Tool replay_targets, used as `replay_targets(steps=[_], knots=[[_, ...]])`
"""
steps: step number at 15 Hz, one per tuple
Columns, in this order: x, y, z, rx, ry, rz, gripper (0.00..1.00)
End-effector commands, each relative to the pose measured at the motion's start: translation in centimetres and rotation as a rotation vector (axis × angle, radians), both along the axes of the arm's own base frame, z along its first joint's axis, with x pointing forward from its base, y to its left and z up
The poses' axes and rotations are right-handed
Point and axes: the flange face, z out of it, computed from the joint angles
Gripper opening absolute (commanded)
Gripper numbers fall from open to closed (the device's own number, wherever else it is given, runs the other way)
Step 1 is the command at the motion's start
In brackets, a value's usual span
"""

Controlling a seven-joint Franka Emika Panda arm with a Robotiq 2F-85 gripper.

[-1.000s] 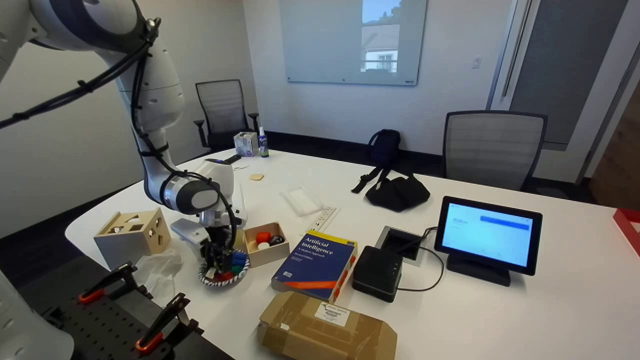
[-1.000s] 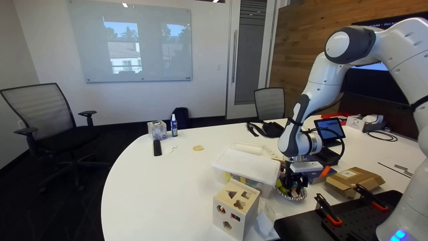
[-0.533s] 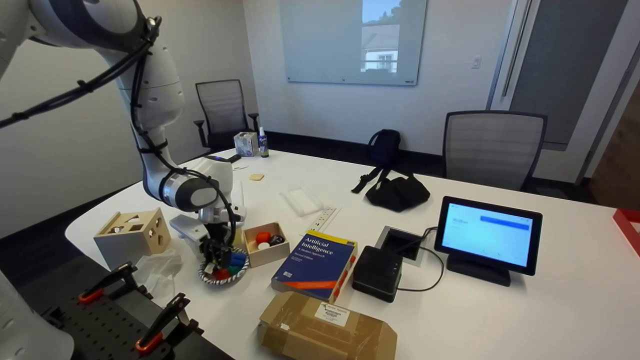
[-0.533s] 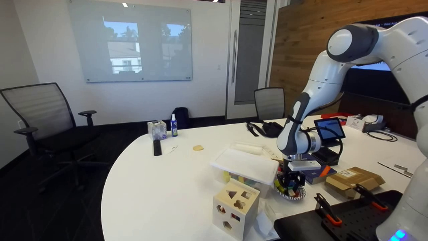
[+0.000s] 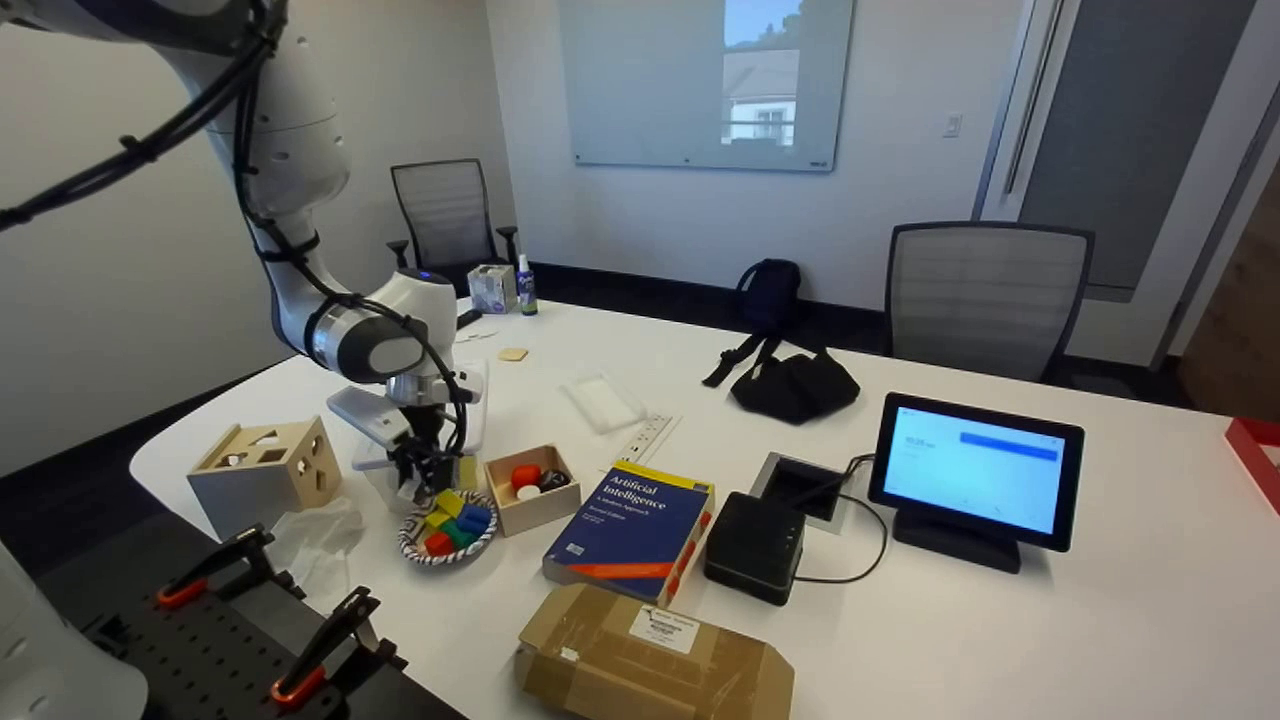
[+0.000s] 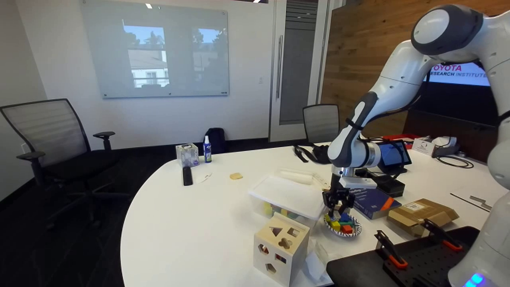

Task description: Put a cube in the box

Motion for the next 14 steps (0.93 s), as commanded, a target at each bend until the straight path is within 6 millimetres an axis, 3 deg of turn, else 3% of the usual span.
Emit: replay_targets(steps=[1,8,14], knots=[[-1.5,0.6,4.4,0.051,0.025,0.044,0.16],[-0.9,5.7,10.3,0.127,0.079,0.27,0.16],[3.3,13.0,13.6,0.202,0.145,0.568,0.16]])
